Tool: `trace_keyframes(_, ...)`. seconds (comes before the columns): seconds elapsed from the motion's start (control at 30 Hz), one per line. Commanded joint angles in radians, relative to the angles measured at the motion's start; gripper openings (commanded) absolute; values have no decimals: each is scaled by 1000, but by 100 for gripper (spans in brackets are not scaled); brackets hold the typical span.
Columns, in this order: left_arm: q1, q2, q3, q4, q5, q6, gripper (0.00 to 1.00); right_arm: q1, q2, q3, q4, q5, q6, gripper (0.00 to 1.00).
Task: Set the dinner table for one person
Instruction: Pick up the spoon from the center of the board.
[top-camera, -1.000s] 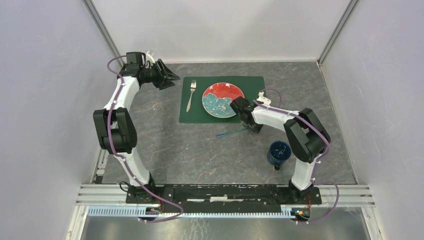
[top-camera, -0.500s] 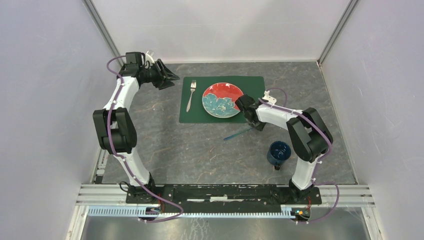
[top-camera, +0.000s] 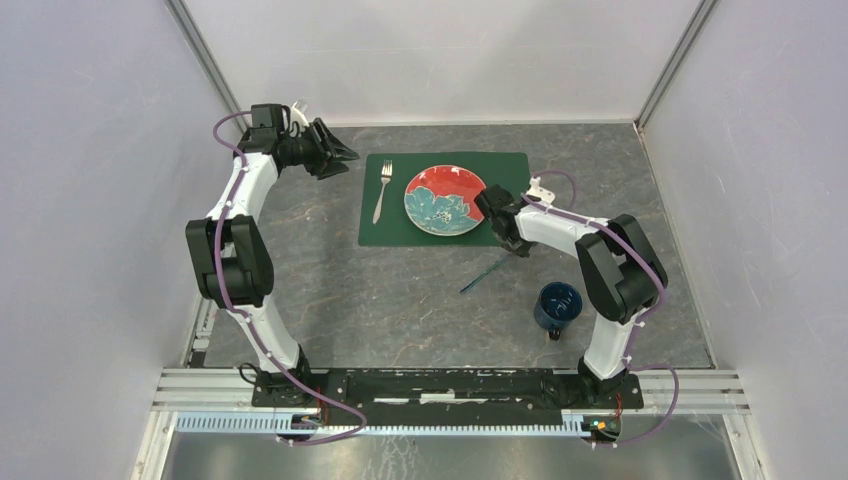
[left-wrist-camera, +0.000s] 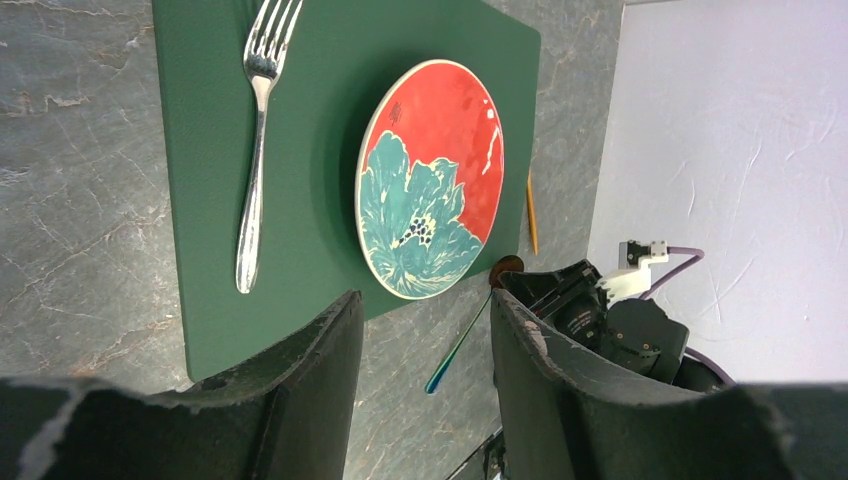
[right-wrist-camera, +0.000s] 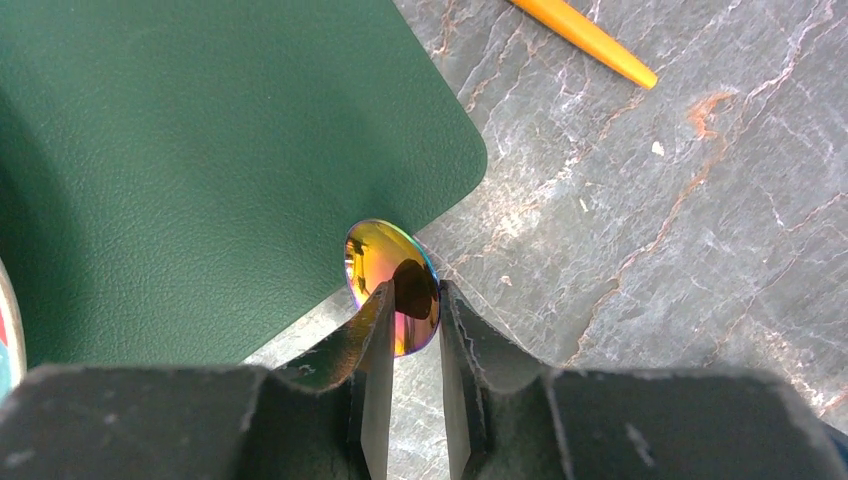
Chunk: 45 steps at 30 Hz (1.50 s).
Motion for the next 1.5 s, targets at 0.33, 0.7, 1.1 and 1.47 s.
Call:
trace_keyframes(0.33,6,-7,19,16,17,36,56,-30,58,73,20,-32,-88,21)
trace_keyframes(0.7,6,-3,15,15,17,39,56,-56,151,214,143,-143,-325,16)
trace_keyframes(1.1,6,0,10,16,19,41,56,-90,97,257,114,-152,-348,0)
trace_keyframes(1.47,7,-6,1,17,17,42,56,-104,50,272,104,-147,-366,0)
